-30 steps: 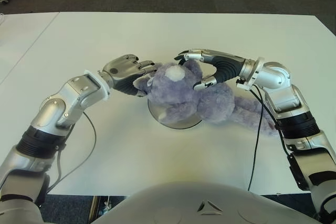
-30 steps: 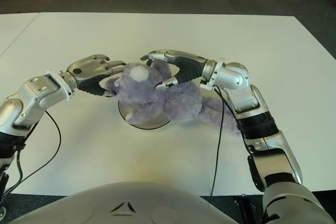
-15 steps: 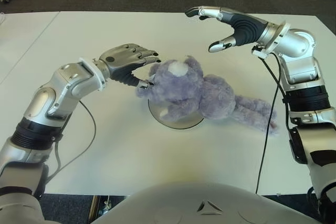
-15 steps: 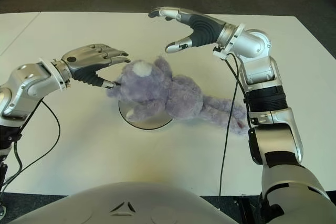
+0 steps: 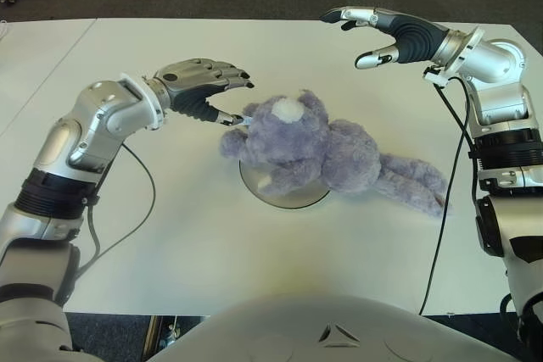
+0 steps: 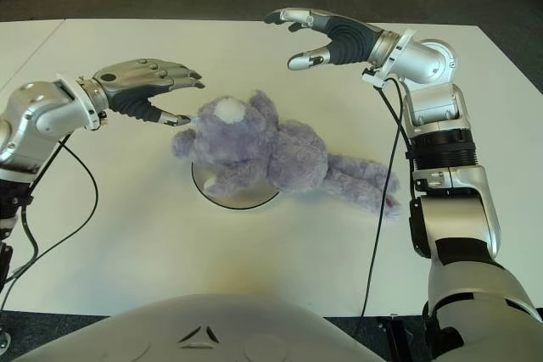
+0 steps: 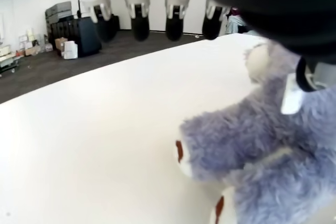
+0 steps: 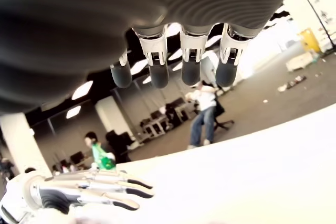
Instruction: Put the doll into the plate.
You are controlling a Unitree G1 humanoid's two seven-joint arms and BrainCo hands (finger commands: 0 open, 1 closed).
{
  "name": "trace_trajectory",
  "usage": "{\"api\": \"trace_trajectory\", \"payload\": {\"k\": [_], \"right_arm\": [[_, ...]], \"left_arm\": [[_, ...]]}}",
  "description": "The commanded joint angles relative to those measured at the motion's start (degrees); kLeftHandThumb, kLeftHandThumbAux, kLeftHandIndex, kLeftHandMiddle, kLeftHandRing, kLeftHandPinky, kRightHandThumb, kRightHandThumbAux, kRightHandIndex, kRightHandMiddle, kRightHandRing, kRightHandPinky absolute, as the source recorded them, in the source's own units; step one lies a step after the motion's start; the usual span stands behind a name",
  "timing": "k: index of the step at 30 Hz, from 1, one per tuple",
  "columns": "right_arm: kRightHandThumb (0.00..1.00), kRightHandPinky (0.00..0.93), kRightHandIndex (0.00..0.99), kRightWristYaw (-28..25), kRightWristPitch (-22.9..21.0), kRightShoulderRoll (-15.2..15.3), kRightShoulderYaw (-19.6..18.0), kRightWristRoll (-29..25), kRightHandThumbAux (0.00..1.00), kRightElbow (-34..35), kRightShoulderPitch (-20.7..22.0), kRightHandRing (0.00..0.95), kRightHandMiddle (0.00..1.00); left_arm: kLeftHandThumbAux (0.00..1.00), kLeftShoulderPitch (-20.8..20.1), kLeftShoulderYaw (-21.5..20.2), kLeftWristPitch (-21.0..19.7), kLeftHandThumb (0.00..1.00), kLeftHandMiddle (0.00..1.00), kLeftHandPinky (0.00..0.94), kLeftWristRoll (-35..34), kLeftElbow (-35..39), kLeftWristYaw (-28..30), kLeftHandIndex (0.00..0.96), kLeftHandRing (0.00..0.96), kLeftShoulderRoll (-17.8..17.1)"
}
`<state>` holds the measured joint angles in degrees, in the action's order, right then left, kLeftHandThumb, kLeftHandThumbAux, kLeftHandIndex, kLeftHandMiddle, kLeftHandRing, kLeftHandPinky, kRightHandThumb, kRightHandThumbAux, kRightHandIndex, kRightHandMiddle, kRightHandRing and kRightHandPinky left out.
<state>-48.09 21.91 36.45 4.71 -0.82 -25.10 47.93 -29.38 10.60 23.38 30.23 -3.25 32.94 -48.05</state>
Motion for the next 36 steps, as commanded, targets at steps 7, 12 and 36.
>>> {"api": "trace_trajectory", "payload": {"k": [7,12,36], "right_arm": [[0.081,0.0,0.0,4.9,1.9,1.0,-3.6,1.4,0.287,-13.1,7.6,0.0,0.0],[0.058,0.0,0.0,5.6,0.9,1.6,-5.2,0.0,0.304,-14.2,8.3,0.0,0.0],[0.025,0.0,0.0,3.0,0.3,3.7,-9.1,-3.3,0.356,-16.6,8.4,0.0,0.0]], "left_arm": [[0.239,-6.1,-4.4,-0.9,0.431,0.0,0.0,-6.6,-7.3,2.7,0.0,0.0,-3.1],[0.257,-9.1,-5.2,-4.4,0.453,0.0,0.0,-8.3,-7.5,5.5,0.0,0.0,-4.3],[0.271,-9.9,-5.5,-6.5,0.455,0.0,0.0,-9.2,-6.5,6.7,0.0,0.0,-5.0]]}}
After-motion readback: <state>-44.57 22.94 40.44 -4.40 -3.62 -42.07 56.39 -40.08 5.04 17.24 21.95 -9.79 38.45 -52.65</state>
